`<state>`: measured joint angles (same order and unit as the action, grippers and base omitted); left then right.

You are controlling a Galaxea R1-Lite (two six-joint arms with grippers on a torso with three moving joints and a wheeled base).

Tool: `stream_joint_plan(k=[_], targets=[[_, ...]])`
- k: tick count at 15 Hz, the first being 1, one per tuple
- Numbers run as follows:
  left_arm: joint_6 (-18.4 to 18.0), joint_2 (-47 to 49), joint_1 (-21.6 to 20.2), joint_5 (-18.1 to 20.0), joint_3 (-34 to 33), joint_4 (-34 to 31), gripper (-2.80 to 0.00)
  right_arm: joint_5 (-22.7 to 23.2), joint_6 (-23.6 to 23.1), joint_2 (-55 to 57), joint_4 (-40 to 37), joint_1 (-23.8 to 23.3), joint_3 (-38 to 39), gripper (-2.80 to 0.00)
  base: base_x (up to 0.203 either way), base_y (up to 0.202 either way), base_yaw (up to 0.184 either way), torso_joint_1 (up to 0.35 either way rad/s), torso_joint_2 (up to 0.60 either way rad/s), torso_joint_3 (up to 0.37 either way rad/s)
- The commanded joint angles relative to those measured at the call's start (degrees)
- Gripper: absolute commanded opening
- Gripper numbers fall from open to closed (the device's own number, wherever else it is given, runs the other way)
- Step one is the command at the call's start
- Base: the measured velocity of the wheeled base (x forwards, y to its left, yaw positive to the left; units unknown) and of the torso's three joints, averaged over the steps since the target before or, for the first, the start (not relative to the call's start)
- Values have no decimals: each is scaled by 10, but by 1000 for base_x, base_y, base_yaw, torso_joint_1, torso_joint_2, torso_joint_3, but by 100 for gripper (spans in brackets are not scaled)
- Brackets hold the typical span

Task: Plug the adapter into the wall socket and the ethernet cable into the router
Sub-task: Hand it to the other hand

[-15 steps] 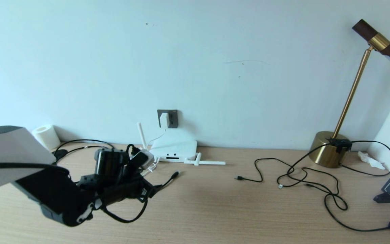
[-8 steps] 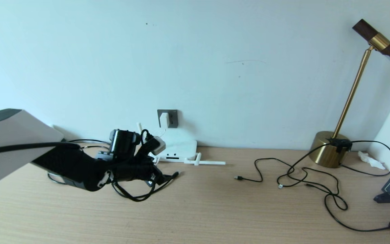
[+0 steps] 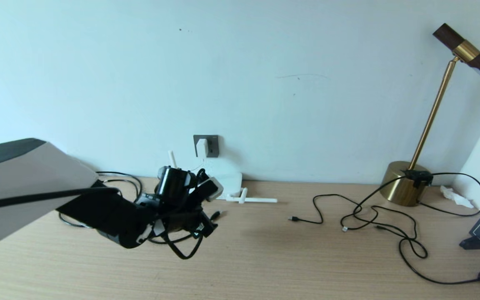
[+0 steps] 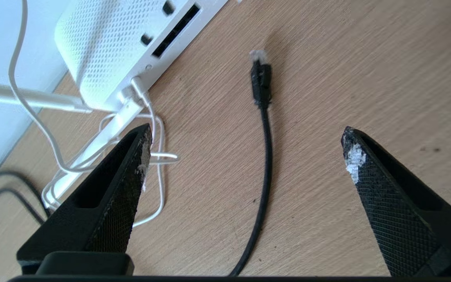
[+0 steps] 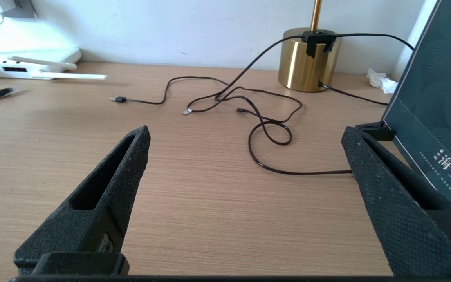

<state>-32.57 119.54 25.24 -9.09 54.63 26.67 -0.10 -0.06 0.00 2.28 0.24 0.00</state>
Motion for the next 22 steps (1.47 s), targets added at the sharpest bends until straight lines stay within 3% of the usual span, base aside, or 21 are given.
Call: stream_joint_plan(k=[1,4,8,22], targets=[[-1,10,17,-8,-2,2,0,0,0,1,0,0,7,0,0,0,0,0,0,0],[0,24,21,-49,-2,3,0,0,0,1,0,0,7,0,0,0,0,0,0,0],[14,48,23,-76,5,12,0,0,0,1,1,0,7,0,0,0,0,0,0,0],[15,110,23,-89,65,30,0,0,0,1,0,0,7,0,0,0,0,0,0,0]])
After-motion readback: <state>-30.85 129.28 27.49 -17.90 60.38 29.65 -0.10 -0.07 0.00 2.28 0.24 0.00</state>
